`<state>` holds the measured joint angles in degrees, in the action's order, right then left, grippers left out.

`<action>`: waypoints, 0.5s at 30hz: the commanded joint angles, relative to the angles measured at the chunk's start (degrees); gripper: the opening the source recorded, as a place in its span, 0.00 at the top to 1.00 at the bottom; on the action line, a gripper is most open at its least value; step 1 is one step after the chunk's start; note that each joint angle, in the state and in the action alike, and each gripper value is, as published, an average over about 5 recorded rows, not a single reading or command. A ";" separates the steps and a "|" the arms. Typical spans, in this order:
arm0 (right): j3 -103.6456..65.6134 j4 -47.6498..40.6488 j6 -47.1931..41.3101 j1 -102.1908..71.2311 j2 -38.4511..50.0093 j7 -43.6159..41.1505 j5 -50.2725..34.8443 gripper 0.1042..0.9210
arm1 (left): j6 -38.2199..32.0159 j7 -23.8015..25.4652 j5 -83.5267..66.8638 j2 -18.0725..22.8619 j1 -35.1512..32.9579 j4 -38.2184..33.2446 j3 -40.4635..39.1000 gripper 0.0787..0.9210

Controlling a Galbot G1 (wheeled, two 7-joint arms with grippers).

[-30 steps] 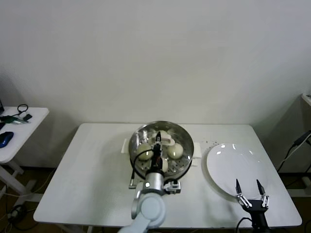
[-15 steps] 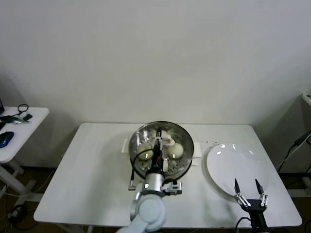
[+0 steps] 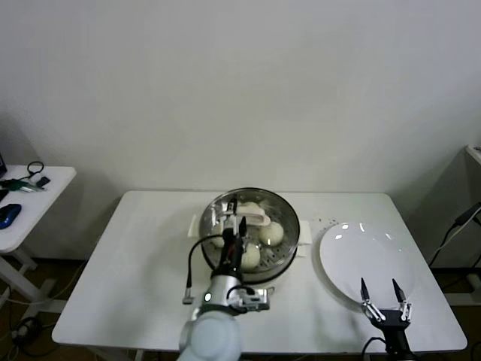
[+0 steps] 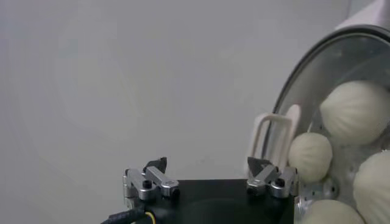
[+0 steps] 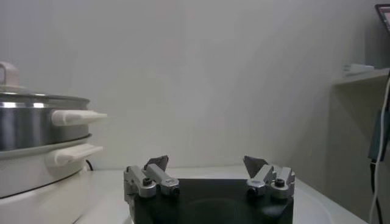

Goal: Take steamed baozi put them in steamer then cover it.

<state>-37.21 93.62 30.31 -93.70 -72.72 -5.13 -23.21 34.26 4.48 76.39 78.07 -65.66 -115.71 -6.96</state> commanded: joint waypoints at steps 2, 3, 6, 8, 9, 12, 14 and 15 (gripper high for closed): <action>-0.13 2.66 -2.82 -0.62 0.52 4.11 0.29 0.12 | -5.94 -5.88 -14.15 -3.09 -5.50 -8.14 6.67 0.12; -0.24 2.63 -2.74 -0.62 0.46 4.05 0.50 0.12 | -6.87 -7.14 -17.89 -3.39 -6.06 -9.12 8.80 0.12; -0.34 2.39 -2.27 -0.69 0.39 3.62 0.60 0.12 | -8.85 -11.66 -31.04 -4.71 -6.81 -11.30 16.00 0.12; -0.22 2.32 -2.01 -0.81 0.45 3.48 0.51 0.12 | -11.57 -14.25 -40.06 -5.86 -7.49 -11.86 22.35 0.12; -0.17 2.29 -1.92 -0.86 0.45 3.43 0.48 0.12 | -13.51 -15.07 -44.77 -6.30 -8.03 -11.83 25.83 0.12; 0.01 2.04 -1.81 -0.82 0.43 3.27 0.43 0.12 | -20.36 -15.14 -63.12 -7.58 -10.25 -10.70 36.54 0.12; 0.17 1.76 -1.79 -0.68 0.43 3.25 0.46 0.12 | -25.23 -13.36 -76.65 -8.71 -12.50 -8.43 43.72 0.12; 0.24 1.60 -1.81 -0.58 0.43 3.26 0.48 0.12 | -27.06 -11.99 -81.75 -9.33 -13.80 -6.93 46.78 0.12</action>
<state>-37.14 95.14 28.92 -94.38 -72.33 -2.72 -22.96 19.32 -5.05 33.85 71.64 -74.47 -122.56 18.42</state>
